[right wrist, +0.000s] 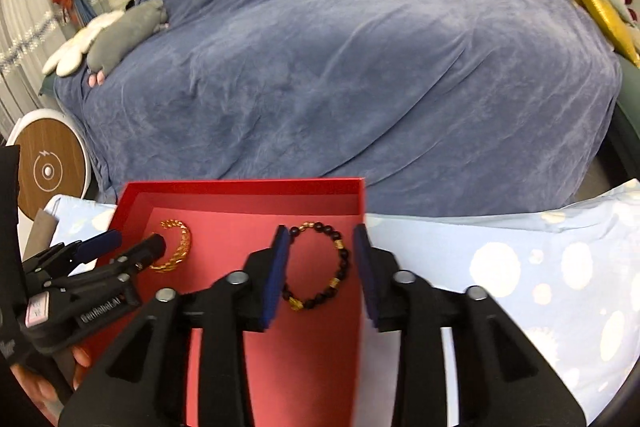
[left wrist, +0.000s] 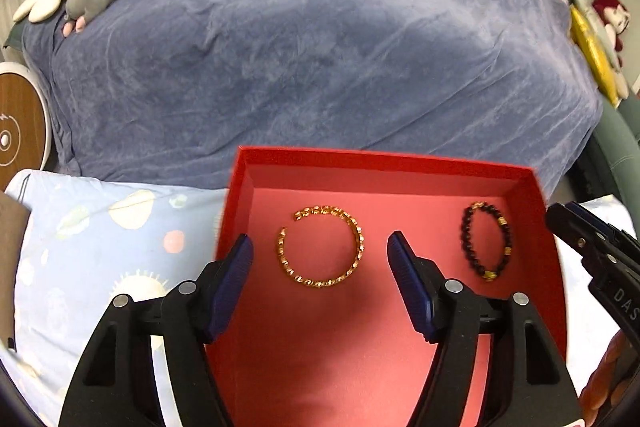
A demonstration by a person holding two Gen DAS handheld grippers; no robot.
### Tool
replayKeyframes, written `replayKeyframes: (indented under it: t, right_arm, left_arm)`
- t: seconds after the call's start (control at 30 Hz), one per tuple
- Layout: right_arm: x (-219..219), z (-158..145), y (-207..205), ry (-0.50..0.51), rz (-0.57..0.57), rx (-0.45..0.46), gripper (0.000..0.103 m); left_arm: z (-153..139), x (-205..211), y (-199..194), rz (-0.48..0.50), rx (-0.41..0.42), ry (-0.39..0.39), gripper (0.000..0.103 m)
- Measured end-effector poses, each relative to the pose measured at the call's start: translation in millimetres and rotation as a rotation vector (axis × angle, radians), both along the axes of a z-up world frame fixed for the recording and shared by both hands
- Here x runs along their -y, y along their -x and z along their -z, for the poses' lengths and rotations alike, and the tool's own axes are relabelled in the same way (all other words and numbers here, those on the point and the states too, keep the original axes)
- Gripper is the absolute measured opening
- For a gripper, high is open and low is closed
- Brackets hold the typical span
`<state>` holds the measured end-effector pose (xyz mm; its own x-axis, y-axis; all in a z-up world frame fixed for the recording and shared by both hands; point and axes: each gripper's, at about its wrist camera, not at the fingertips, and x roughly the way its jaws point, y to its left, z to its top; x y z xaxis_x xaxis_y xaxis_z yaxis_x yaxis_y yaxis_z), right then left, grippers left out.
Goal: Organize jewelry
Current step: 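Withdraw both open grippers from the box back to the jewelry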
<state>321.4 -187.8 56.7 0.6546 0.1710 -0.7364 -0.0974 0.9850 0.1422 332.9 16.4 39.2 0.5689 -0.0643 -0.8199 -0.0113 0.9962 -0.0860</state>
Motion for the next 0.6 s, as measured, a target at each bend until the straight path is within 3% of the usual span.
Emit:
replayKeyframes:
  t: [0.1,0.2,0.3,0.43,0.6]
  right_arm:
    - [14.4,-24.7,47.7,0.025,-0.013,0.063,0.036]
    - [23.7,-43.7,100.6,0.055,-0.026,0.099,0.045]
    - [32.7,-54.2,153.0,0.037,-0.053,0.100,0.047]
    - [40.9,-48.7,214.5,-0.025,-0.059,0.074,0.047]
    - [35.6,-20.2,271.6,-0.051,-0.070,0.018,0.047]
  left_arm:
    - [-20.1,-7.0,37.8,0.004,0.062,0.020,0.069]
    - [-40.8,-16.7,89.5,-0.003,0.116,0.049,0.069]
    - [-53.5,-18.6,141.5,0.005,0.150,0.018,0.070]
    - [-55.2,-16.2,212.2,0.008,0.169,-0.035,0.074]
    - [-41.5,-25.2,276.5,-0.041,0.170,0.011,0.075]
